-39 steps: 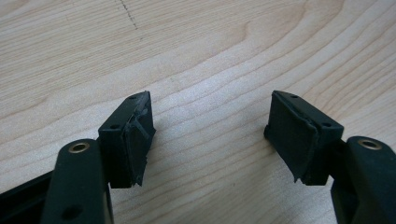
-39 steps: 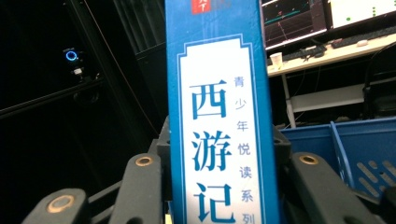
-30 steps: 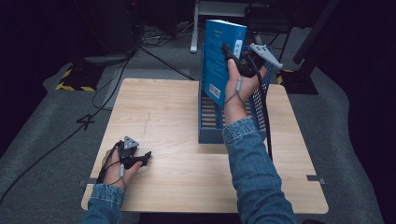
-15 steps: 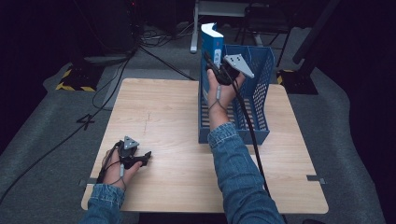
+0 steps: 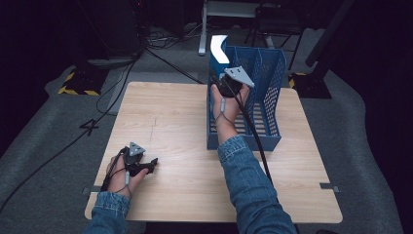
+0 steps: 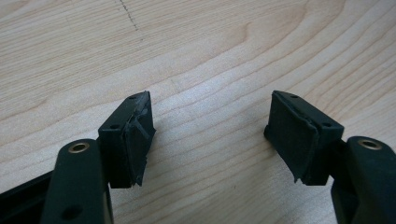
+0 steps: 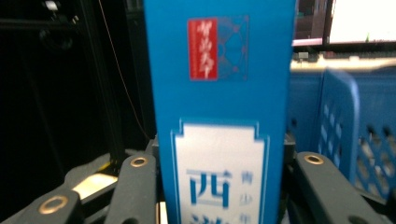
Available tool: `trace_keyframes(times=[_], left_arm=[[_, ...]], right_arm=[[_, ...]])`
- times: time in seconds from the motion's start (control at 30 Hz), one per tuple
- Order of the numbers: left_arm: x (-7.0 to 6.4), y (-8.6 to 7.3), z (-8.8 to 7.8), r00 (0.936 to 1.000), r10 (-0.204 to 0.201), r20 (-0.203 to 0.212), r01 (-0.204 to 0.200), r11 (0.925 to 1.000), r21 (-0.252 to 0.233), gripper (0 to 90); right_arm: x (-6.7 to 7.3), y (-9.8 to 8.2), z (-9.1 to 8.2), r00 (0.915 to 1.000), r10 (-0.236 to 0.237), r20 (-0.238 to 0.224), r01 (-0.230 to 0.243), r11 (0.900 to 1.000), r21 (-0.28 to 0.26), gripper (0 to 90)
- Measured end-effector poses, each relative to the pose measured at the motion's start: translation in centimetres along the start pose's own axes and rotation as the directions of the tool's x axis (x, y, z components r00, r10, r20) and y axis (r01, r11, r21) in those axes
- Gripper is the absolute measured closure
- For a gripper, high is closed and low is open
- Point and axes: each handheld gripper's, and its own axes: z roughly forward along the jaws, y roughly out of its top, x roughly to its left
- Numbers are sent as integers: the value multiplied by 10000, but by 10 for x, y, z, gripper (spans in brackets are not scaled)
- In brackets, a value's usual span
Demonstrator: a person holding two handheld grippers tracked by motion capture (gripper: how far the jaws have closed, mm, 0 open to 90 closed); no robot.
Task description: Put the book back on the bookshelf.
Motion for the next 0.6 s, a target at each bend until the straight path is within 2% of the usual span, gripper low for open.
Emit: trace_keyframes(times=[0.07, 0.2, 0.3, 0.37, 0.47, 0.5, 0.6], left_arm=[[0, 0, 0, 10000, -2, -1, 2, 10000, -2, 320], [0, 0, 0, 10000, -14, 3, 14, 10000, -7, 320], [0, 0, 0, 10000, -6, 2, 6, 10000, -15, 321], [0, 0, 1, 10000, 4, -3, -4, 10000, -23, 320], [0, 1, 1, 10000, 47, -4, -47, 10000, -11, 321], [0, 0, 1, 10000, 7, -11, -7, 10000, -20, 321], [0, 1, 1, 10000, 55, -1, -55, 10000, -10, 322]], right_arm=[[2, -7, 1, 9997, -219, 86, 220, 9997, -62, 597], [3, -9, 2, 9994, -308, 126, 309, 9995, -44, 597], [0, -17, 0, 9995, -262, 183, 257, 9993, 254, 600], [-1, -27, 1, 9994, -285, 203, 277, 9988, 397, 600], [-1, -45, 4, 9988, -404, 286, 376, 9948, 944, 600], [-2, -50, 4, 9993, -291, 240, 268, 9954, 925, 599], [-2, -50, 4, 9983, -487, 315, 452, 9936, 1037, 597]])
